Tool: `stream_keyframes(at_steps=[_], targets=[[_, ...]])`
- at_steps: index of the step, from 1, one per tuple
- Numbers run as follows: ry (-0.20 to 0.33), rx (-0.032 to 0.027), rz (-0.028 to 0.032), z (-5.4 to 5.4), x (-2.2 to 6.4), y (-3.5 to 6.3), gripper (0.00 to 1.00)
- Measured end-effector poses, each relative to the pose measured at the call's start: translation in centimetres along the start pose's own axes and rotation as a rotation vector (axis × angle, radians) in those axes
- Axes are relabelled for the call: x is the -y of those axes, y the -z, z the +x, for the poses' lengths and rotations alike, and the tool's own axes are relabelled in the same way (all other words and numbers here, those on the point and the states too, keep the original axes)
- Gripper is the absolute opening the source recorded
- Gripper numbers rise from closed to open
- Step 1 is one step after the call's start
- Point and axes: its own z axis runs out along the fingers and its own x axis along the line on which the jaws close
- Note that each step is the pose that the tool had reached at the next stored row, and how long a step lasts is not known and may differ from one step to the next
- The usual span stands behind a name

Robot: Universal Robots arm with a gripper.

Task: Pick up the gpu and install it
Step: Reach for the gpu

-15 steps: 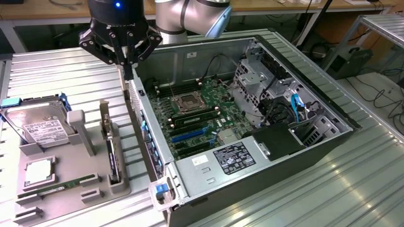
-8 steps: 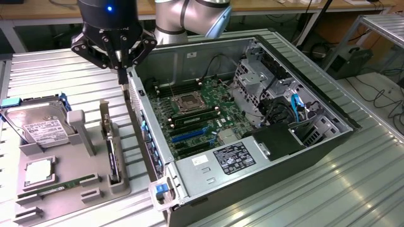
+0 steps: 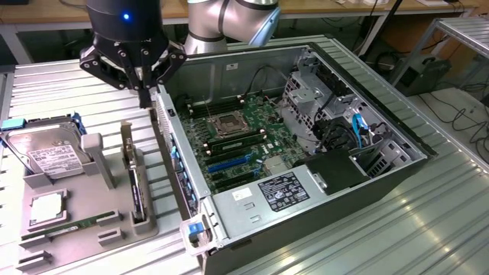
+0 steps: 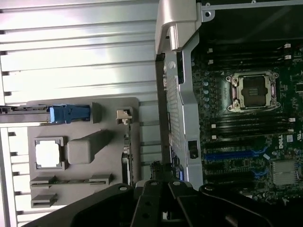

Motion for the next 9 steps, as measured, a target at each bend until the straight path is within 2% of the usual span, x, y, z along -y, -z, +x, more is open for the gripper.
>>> stream_keyframes(at_steps=[9], targets=[[0.000,0.0000,0.0000,0.3,1.22,-0.02,0.11]])
